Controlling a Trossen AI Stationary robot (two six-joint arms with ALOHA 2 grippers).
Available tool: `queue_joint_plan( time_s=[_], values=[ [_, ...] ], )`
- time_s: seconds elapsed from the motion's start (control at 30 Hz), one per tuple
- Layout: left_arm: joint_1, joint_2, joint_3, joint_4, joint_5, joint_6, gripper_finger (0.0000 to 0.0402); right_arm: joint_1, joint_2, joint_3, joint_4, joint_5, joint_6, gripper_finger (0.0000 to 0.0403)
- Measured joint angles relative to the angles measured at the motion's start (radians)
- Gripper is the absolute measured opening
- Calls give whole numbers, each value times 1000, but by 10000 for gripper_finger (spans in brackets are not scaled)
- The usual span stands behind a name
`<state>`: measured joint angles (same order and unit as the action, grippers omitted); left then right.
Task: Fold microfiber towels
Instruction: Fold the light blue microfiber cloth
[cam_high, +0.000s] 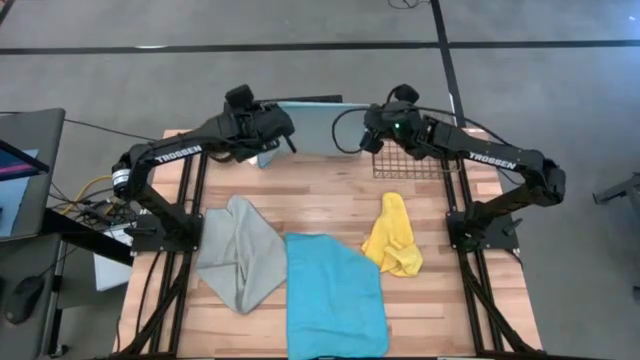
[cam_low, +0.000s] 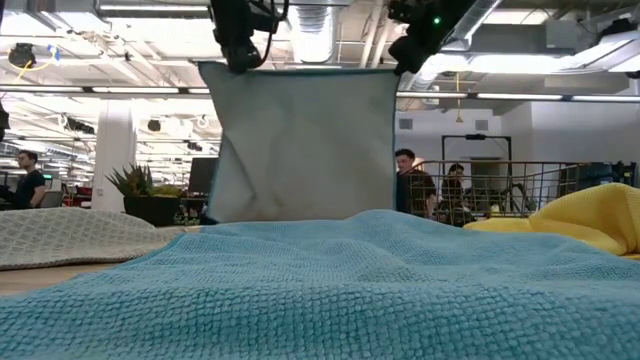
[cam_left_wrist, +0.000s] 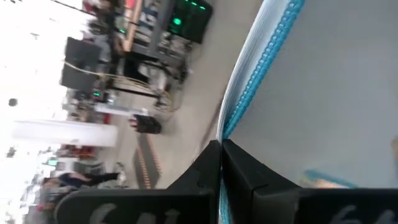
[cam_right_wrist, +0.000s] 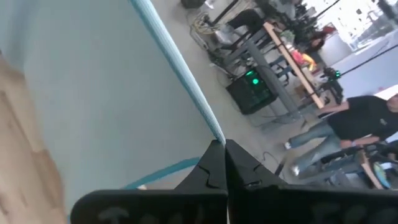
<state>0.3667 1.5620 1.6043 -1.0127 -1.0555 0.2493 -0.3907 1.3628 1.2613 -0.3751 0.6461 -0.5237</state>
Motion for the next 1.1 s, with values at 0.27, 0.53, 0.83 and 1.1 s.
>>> queue_joint_plan(
  time_s=[0.27, 0.53, 0.83, 1.1],
  values=[
    [62, 0, 0, 292, 21, 256, 0, -54, 0, 0, 99, 10, -44, 2],
    [49, 0, 0, 324, 19, 305, 0, -42, 0, 0, 99, 10, -87, 2],
    [-42, 0, -1, -15, 50, 5, 0, 32, 0, 0, -107, 7, 16, 2],
    [-147, 0, -1, -273, 115, -297, 0, 115, 0, 0, -253, 0, 132, 2]
  ],
)
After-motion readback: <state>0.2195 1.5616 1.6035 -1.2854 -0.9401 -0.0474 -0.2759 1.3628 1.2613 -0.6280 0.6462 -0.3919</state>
